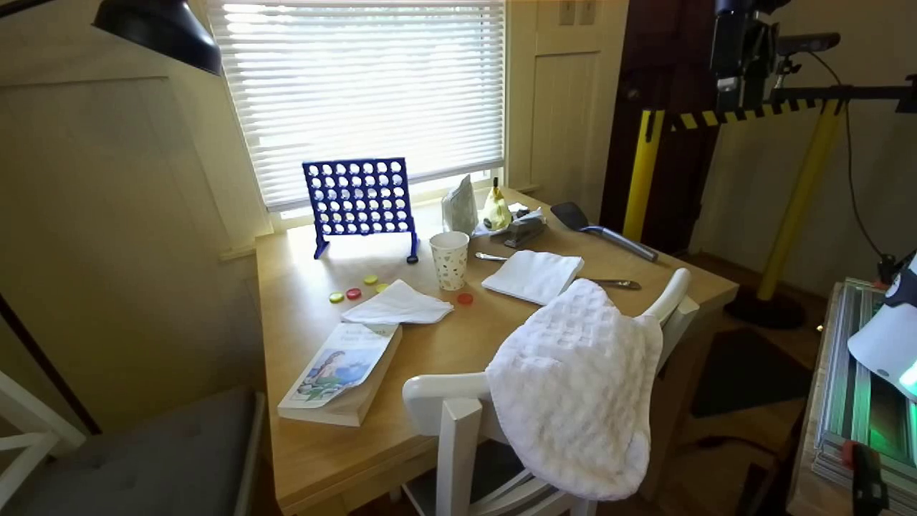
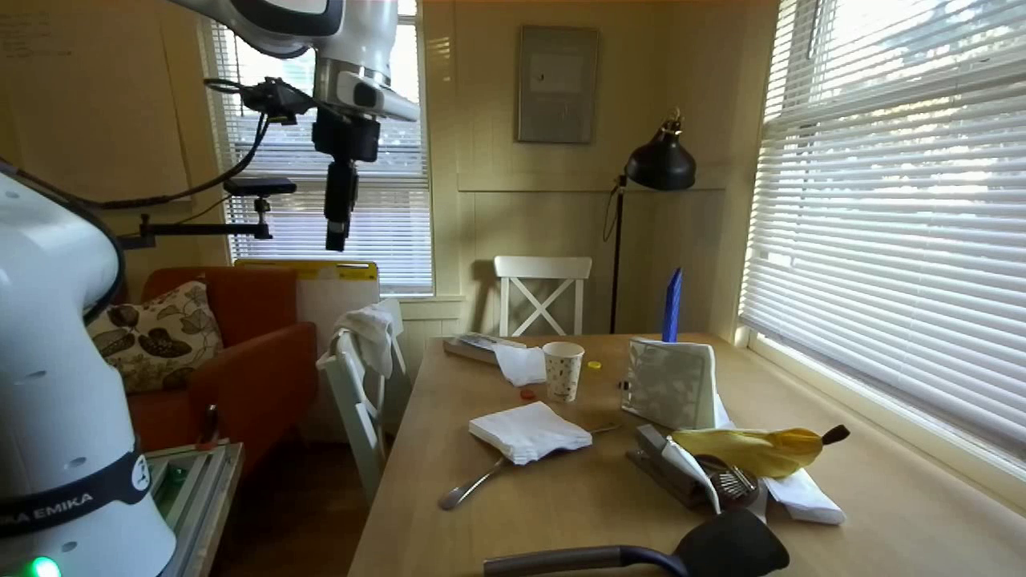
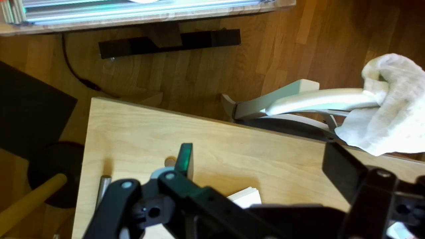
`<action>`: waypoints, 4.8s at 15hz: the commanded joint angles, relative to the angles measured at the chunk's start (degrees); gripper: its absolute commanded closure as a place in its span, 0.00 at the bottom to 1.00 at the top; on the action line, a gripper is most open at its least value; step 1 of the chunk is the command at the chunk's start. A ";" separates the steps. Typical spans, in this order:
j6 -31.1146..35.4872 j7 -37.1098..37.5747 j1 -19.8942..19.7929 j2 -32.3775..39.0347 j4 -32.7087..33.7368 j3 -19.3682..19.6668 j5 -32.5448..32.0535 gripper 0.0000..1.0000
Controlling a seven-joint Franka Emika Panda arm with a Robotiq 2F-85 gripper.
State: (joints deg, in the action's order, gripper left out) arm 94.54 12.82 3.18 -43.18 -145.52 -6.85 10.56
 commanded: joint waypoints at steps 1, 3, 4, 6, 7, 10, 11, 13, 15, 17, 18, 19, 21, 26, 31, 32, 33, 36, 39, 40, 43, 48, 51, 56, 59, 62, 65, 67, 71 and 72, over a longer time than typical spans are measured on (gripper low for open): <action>3.28 -14.29 -0.08 0.46 -1.73 5.10 -5.47 0.00; 6.73 -22.71 -0.25 1.47 -2.21 8.93 -8.84 0.00; 9.04 -27.11 -0.24 2.23 -2.49 11.33 -9.80 0.00; 12.33 -35.41 -0.48 5.43 -1.58 16.92 -9.85 0.00; 12.97 -39.09 -0.56 8.31 0.05 19.72 -9.16 0.00; 12.88 -40.17 -1.52 7.44 -1.07 20.63 -7.92 0.00; 12.91 -42.15 -1.89 9.59 -0.16 22.29 -7.66 0.00; 12.91 -43.62 -2.19 12.63 1.47 23.17 -7.38 0.00; 12.91 -43.62 -2.08 13.67 2.16 22.83 -7.21 0.00; 12.91 -43.61 -2.05 13.74 2.28 22.72 -7.17 0.00; 12.91 -43.61 -2.05 13.73 2.29 22.72 -7.17 0.00; 12.91 -43.61 -2.05 13.74 2.29 22.72 -7.17 0.00; 12.91 -43.61 -2.04 13.73 2.30 22.71 -7.17 0.00; 21.61 -51.29 -2.77 17.21 3.80 25.84 -7.90 0.00; 25.86 -73.12 6.19 32.66 14.25 37.37 5.87 0.00; 23.97 -76.63 8.01 35.73 16.37 39.09 9.73 0.00; 21.61 -79.67 9.29 39.02 18.58 40.15 12.79 0.00; 11.34 -83.25 2.88 49.05 26.16 33.00 16.81 0.00; 12.14 -80.84 -2.98 46.96 24.13 25.81 12.65 0.00; 10.42 -81.02 -4.39 48.93 26.17 24.25 11.85 0.00; 8.41 -81.60 -5.87 50.93 28.93 23.39 11.01 0.00; 8.88 -81.58 -11.79 56.93 29.18 19.56 24.62 0.00; 11.55 -82.07 -15.28 61.47 27.82 17.35 33.10 0.00; 17.41 -85.73 -18.43 70.06 27.16 13.32 51.09 0.00; 18.09 -85.90 -17.62 74.72 29.32 12.26 56.69 0.00; 18.11 -81.92 -16.06 77.71 31.43 12.37 55.73 0.00; 19.82 -78.83 -15.09 78.93 32.40 12.52 55.53 0.00; 20.29 -76.59 -14.73 79.55 33.24 12.44 55.00 0.00; 19.44 -72.23 -14.30 80.87 35.07 12.32 53.41 0.00; 19.01 -70.95 -14.19 81.26 35.53 12.29 52.71 0.00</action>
State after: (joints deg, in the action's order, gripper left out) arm 114.41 -62.41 -11.50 35.98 -112.75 5.57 65.36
